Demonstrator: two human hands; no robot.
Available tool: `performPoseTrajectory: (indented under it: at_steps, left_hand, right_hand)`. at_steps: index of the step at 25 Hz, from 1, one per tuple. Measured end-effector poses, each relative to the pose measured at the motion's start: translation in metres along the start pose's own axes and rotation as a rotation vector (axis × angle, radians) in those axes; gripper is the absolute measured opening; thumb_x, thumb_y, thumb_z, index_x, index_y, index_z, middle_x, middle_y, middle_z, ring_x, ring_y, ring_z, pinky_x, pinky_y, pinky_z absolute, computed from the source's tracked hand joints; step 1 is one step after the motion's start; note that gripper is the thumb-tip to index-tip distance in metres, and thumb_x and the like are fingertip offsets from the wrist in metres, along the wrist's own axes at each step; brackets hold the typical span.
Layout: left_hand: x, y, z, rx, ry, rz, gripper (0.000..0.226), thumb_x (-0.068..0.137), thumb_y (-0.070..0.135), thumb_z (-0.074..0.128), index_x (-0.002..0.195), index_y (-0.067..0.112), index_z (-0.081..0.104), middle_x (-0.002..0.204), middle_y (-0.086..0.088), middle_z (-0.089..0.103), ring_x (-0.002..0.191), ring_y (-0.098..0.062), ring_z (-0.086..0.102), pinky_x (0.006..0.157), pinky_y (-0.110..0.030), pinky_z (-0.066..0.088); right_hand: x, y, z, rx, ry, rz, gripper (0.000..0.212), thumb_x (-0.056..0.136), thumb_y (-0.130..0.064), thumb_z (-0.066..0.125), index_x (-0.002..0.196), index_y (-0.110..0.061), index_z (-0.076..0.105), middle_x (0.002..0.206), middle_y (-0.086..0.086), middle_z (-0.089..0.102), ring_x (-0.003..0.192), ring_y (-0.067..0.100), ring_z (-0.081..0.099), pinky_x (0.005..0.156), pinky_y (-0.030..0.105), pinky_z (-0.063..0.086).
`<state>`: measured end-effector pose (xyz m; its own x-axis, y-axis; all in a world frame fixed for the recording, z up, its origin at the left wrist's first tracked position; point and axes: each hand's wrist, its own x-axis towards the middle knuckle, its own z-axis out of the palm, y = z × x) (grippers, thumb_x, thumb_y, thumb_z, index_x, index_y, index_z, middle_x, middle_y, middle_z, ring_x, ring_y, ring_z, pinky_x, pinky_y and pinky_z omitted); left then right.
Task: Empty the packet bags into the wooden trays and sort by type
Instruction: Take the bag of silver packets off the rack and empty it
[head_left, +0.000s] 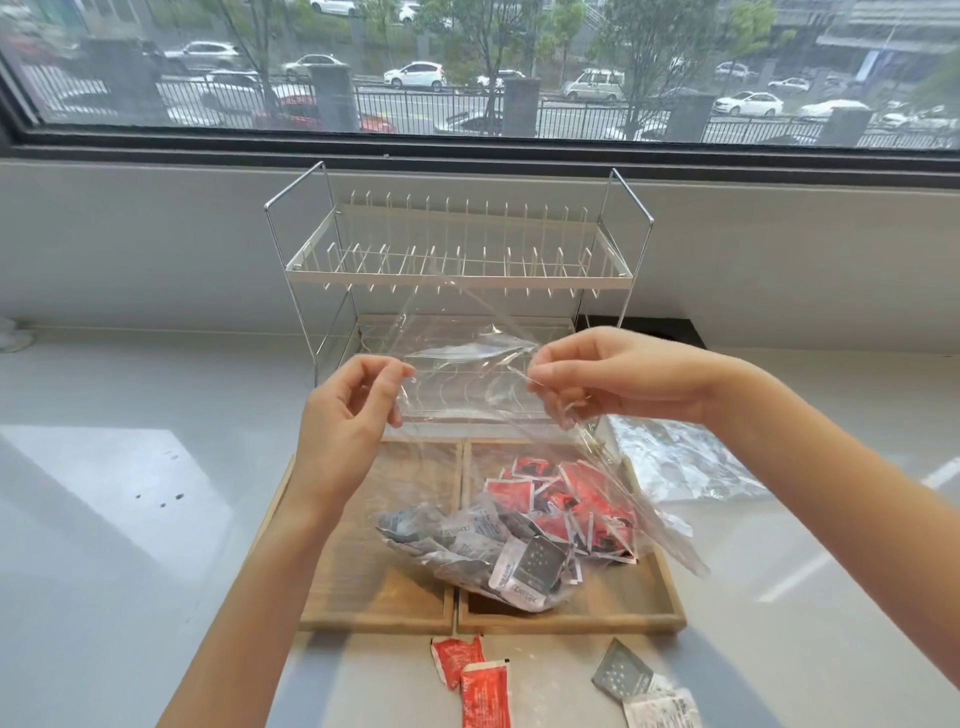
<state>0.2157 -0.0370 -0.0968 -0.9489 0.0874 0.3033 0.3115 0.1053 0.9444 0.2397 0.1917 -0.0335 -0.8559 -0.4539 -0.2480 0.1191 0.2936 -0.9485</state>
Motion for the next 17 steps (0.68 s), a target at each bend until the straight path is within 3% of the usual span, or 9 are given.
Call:
performPoseTrajectory:
  at_steps: [2,4,7,11,14,17]
  left_hand:
    - [0.000,0.001,0.002,0.006,-0.013,0.000,0.016,0.088,0.022,0.051,0.076,0.024,0.062,0.046,0.013,0.052,0.049,0.000,0.047,0.053,-0.005,0.037]
    - [0.001,0.001,0.004,0.010,-0.015,0.002,0.015,0.088,0.022,0.052,0.077,0.023,0.062,0.045,0.012,0.050,0.048,-0.001,0.045,0.052,-0.006,0.036]
    - [0.003,-0.001,0.003,0.009,0.018,0.005,0.017,0.089,0.023,0.051,0.077,0.026,0.062,0.045,0.012,0.049,0.048,-0.001,0.044,0.052,-0.006,0.036]
    - [0.005,-0.002,0.001,0.039,0.040,0.007,0.018,0.090,0.021,0.050,0.077,0.025,0.062,0.048,0.008,0.046,0.047,-0.001,0.043,0.052,-0.007,0.035]
    - [0.004,0.000,0.003,0.037,0.029,0.014,0.018,0.090,0.021,0.050,0.076,0.026,0.061,0.046,0.009,0.046,0.046,-0.001,0.042,0.051,-0.007,0.035]
    - [0.006,-0.001,0.004,0.036,0.050,0.009,0.019,0.090,0.019,0.048,0.077,0.025,0.061,0.052,0.001,0.046,0.046,0.000,0.043,0.051,-0.007,0.036]
  right_hand:
    - [-0.007,-0.010,-0.010,-0.059,0.110,-0.052,0.021,0.076,-0.026,0.058,0.086,-0.010,0.066,0.062,-0.005,0.056,0.057,0.006,0.050,0.058,0.014,0.047]
    - [-0.010,-0.016,-0.017,-0.171,0.200,-0.082,0.036,0.071,-0.033,0.060,0.093,-0.005,0.066,0.066,-0.002,0.056,0.062,0.011,0.048,0.064,0.021,0.043]
    - [-0.008,-0.007,-0.009,-0.186,0.160,-0.012,0.037,0.079,-0.038,0.052,0.103,-0.014,0.064,0.074,-0.003,0.063,0.067,0.007,0.057,0.065,0.018,0.050]
    - [-0.014,0.007,-0.001,-0.071,0.036,0.070,0.031,0.075,-0.043,0.050,0.083,-0.017,0.064,0.060,-0.005,0.053,0.054,0.007,0.048,0.060,0.019,0.046]
    - [-0.024,-0.006,-0.016,-0.260,0.137,0.001,0.029,0.074,-0.037,0.056,0.083,-0.010,0.062,0.063,-0.002,0.048,0.053,0.006,0.043,0.056,0.015,0.041]
    - [-0.028,-0.022,-0.028,-0.156,0.230,-0.096,0.030,0.071,-0.035,0.060,0.091,-0.013,0.065,0.056,-0.007,0.046,0.049,0.005,0.038,0.047,0.012,0.037]
